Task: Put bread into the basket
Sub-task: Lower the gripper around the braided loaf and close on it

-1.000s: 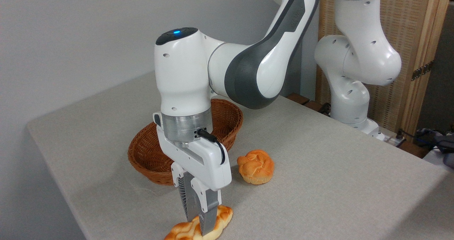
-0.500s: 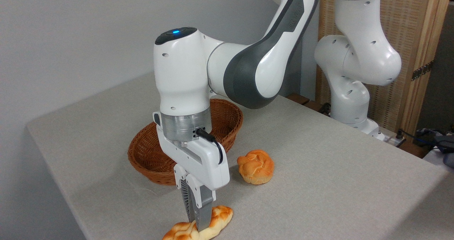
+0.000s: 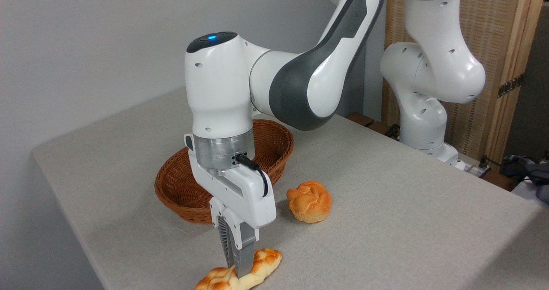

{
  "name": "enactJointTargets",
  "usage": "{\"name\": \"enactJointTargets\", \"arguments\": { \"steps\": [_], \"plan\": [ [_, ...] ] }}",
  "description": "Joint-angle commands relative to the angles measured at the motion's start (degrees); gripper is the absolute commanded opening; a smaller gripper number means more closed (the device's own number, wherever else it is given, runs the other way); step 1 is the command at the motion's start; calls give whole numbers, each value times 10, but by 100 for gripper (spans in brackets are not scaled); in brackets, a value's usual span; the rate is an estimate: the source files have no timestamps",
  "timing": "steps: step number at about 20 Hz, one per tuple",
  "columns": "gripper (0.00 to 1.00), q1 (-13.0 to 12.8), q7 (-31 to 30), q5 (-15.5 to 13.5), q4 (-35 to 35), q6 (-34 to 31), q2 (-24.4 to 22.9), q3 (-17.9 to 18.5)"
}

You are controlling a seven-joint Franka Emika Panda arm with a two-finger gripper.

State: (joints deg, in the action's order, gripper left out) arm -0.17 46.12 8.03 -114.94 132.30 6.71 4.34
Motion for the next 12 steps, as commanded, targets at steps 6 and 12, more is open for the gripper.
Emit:
{"name": "enactJointTargets", "arguments": {
  "steps": [6,12],
  "plan": [
    [0,0,11,-15,-15,7,-16,-1],
    [0,1,11,-20,-14,-1,-22,-1]
  ]
}}
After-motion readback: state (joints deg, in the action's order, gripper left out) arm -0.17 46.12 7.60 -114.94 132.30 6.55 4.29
